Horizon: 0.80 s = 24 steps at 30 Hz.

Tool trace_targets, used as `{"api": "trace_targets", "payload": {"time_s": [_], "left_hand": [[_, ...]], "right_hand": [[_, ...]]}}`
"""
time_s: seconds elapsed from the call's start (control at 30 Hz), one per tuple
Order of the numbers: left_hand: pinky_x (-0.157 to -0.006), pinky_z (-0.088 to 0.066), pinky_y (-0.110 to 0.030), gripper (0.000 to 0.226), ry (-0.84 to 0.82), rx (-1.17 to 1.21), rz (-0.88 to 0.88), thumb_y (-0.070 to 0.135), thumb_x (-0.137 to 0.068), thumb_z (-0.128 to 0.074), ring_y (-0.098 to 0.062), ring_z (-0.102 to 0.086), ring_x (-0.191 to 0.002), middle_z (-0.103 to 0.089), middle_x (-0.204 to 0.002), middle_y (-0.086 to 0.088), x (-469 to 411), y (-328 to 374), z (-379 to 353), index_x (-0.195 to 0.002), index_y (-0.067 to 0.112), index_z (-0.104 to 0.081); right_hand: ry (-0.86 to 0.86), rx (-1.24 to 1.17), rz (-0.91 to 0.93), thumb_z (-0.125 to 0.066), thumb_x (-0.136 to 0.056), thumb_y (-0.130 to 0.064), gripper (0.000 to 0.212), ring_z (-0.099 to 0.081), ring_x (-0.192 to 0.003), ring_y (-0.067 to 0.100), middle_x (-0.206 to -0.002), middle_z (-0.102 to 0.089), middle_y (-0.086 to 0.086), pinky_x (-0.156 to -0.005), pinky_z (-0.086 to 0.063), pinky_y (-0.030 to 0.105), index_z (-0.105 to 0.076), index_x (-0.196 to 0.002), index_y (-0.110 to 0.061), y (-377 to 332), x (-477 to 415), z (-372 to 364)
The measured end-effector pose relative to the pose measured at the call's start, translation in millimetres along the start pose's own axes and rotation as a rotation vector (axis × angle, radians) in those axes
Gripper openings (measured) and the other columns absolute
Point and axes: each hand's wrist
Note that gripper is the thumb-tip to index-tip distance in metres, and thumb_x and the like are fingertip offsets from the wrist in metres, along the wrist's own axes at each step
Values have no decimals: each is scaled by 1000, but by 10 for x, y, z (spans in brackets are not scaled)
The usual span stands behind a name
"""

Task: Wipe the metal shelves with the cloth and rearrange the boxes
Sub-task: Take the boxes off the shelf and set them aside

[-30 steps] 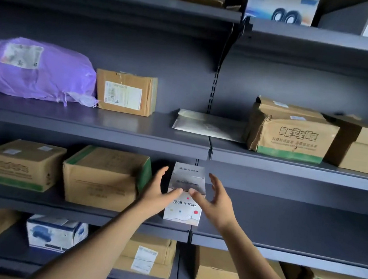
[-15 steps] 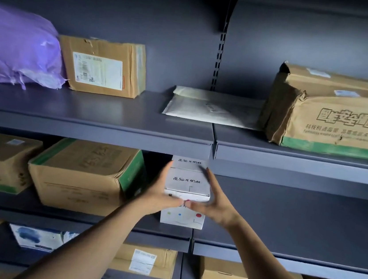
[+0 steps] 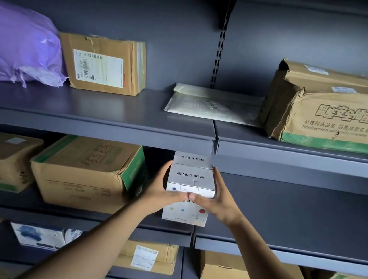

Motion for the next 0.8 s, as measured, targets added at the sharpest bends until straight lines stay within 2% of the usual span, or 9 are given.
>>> {"api": "trace_targets", "payload": {"time_s": [0.1, 0.27, 0.33, 0.43, 0.5, 0.6, 0.67, 0.73, 0.8], "left_hand": [[-100, -55, -38, 112, -15, 48, -43, 38, -49, -90, -5, -57, -124, -61, -132, 15, 128, 68, 39, -147, 44, -37], [-92, -59, -38, 83, -37, 93, -144, 22, -56, -91, -7, -67, -112, -73, -116, 11, 469, 174, 173, -129, 39, -55], [-92, -59, -39, 83, -62, 119, -179, 26, -55, -93, -10, -68, -111, -73, -116, 9, 669, 219, 243, -129, 38, -56], [-90, -59, -35, 92, -52, 170, -192, 36, -50, -96, -9, -68, -111, -73, -117, 11, 992, 247, 338, -132, 37, -55], [-90, -60, -37, 88, -34, 184, -205, 35, -52, -96, -10, -69, -111, -73, -117, 10, 1248, 251, 418, -131, 36, -57], [-94, -58, -48, 72, -34, 160, -232, 27, -64, -95, -16, -69, -111, -73, -118, 4, 1633, 263, 550, -127, 30, -61], [-94, -57, -50, 69, -10, 154, -251, 30, -66, -95, -18, -70, -110, -74, -117, 2, 1895, 324, 617, -127, 27, -62], [-93, -58, -48, 66, 9, 156, -280, 35, -67, -94, -17, -71, -108, -75, -114, 3, 2129, 426, 663, -125, 27, -64], [-86, -59, -37, 52, 30, 167, -324, 29, -71, -92, -10, -72, -100, -76, -105, 9, 2339, 569, 719, -117, 29, -68]], "right_hand": [[35, -20, 10, -87, -81, -31, 79, -65, -113, 12, -128, -64, -21, -67, -63, 44, -39, -140, -51, -136, 133, -37], [62, -2, 21, -85, -78, -46, 77, -68, -110, 16, -128, -66, -16, -66, -63, 45, -42, -142, -45, -472, 452, -197], [84, -8, 15, -84, -76, -53, 79, -68, -110, 19, -127, -68, -11, -66, -63, 44, -43, -142, -42, -588, 643, -307], [125, -33, 21, -83, -73, -57, 77, -69, -107, 20, -125, -69, -10, -61, -58, 35, -45, -139, -42, -783, 949, -481], [139, -32, 38, -82, -72, -60, 75, -69, -108, 19, -125, -69, -9, -60, -56, 32, -48, -137, -41, -915, 1152, -612], [153, -20, 68, -82, -71, -65, 76, -69, -109, 22, -127, -69, -7, -59, -56, 35, -50, -136, -40, -1124, 1468, -829], [177, -27, 80, -82, -71, -62, 71, -69, -108, 22, -125, -70, -7, -61, -57, 37, -52, -133, -41, -1255, 1674, -942], [212, -28, 99, -81, -73, -59, 65, -71, -106, 21, -121, -72, -7, -62, -58, 41, -55, -130, -41, -1410, 1855, -1023], [243, -26, 116, -81, -77, -53, 56, -71, -103, 15, -116, -73, -13, -68, -62, 46, -56, -126, -45, -1602, 1995, -1068]]}}
Point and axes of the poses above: each hand's wrist, its own x-axis away from the middle knuckle, its own z-axis out of the back of the hand, y = z × x
